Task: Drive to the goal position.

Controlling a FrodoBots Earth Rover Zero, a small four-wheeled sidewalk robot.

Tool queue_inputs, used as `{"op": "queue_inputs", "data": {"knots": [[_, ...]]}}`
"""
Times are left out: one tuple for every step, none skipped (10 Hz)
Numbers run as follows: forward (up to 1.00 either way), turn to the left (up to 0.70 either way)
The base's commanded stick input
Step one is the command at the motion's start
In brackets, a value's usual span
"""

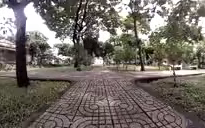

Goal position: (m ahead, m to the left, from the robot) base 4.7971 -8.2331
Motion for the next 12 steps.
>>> {"op": "queue_inputs", "data": {"knots": [[1.00, 0.00], [1.00, 0.00], [1.00, 0.17], [1.00, 0.27], [1.00, 0.04], [1.00, 0.00], [1.00, 0.00], [1.00, 0.00], [1.00, 0.00], [1.00, 0.00], [1.00, 0.00], [1.00, 0.00]]}}
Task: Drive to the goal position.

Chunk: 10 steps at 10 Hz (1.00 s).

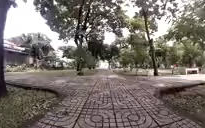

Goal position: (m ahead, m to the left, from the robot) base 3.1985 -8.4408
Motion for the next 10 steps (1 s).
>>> {"op": "queue_inputs", "data": {"knots": [[1.00, 0.00], [1.00, 0.00], [1.00, 0.00], [1.00, 0.00], [1.00, 0.00], [1.00, -0.15], [1.00, -0.27], [1.00, -0.27], [1.00, -0.27], [1.00, -0.27]]}}
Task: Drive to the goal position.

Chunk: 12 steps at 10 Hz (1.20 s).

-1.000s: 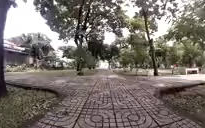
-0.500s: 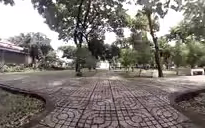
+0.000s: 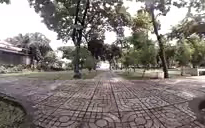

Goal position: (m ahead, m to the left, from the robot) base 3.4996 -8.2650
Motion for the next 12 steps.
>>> {"op": "queue_inputs", "data": {"knots": [[1.00, -0.27], [1.00, -0.27], [1.00, -0.27], [1.00, -0.27], [1.00, -0.27], [1.00, -0.27], [1.00, -0.27], [1.00, -0.27], [1.00, -0.27], [1.00, -0.27], [1.00, -0.27], [1.00, -0.27]]}}
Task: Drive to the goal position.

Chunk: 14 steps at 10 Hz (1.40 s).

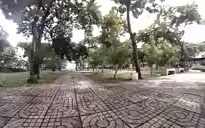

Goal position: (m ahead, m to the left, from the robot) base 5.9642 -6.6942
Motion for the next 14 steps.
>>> {"op": "queue_inputs", "data": {"knots": [[1.00, -0.27], [1.00, -0.27], [1.00, -0.27], [1.00, -0.27], [1.00, -0.27], [1.00, -0.27], [1.00, -0.27], [1.00, -0.27], [1.00, -0.27], [1.00, -0.27], [1.00, 0.00], [1.00, 0.00], [1.00, 0.00], [1.00, -0.27]]}}
